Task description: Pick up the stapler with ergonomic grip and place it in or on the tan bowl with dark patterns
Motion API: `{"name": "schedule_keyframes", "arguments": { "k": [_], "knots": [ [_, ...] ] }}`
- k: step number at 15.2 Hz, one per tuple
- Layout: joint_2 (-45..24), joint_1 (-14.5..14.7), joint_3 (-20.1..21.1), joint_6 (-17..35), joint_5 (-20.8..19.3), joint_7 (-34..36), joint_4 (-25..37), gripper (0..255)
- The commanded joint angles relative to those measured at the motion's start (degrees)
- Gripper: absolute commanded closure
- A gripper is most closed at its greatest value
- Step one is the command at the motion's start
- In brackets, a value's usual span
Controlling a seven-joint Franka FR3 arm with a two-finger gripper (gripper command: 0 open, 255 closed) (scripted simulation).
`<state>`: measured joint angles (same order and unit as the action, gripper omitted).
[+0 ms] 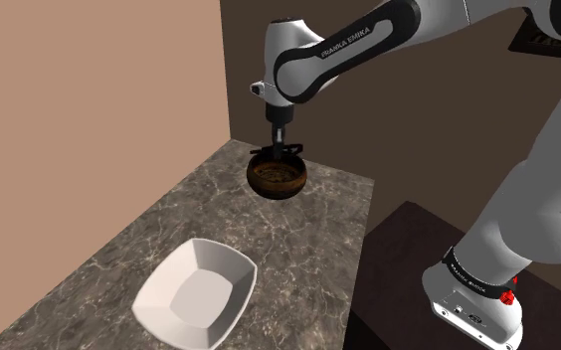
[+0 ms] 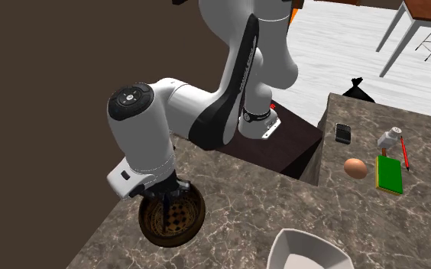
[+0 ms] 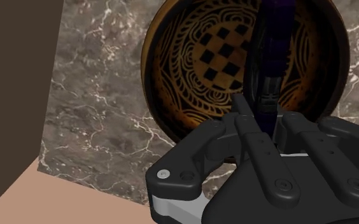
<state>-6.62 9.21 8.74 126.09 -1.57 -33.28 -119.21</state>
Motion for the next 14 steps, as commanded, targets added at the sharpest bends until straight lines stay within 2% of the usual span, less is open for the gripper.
{"name": "schedule_keyframes", "arguments": {
  "k": [1, 3, 11, 12, 14],
  "knots": [
    [-0.71, 0.04, -0.01, 1.63, -0.17, 0.15, -0.90, 255],
    [-1.75, 0.07, -0.05, 3.43, -0.41, 0.32, -1.67, 255],
    [-1.75, 0.07, -0.05, 3.43, -0.41, 0.32, -1.67, 255],
    [-1.75, 0.07, -0.05, 3.43, -0.41, 0.32, -1.67, 0],
    [-1.75, 0.07, -0.05, 3.43, -0.41, 0.32, -1.67, 0]
  ]
}}
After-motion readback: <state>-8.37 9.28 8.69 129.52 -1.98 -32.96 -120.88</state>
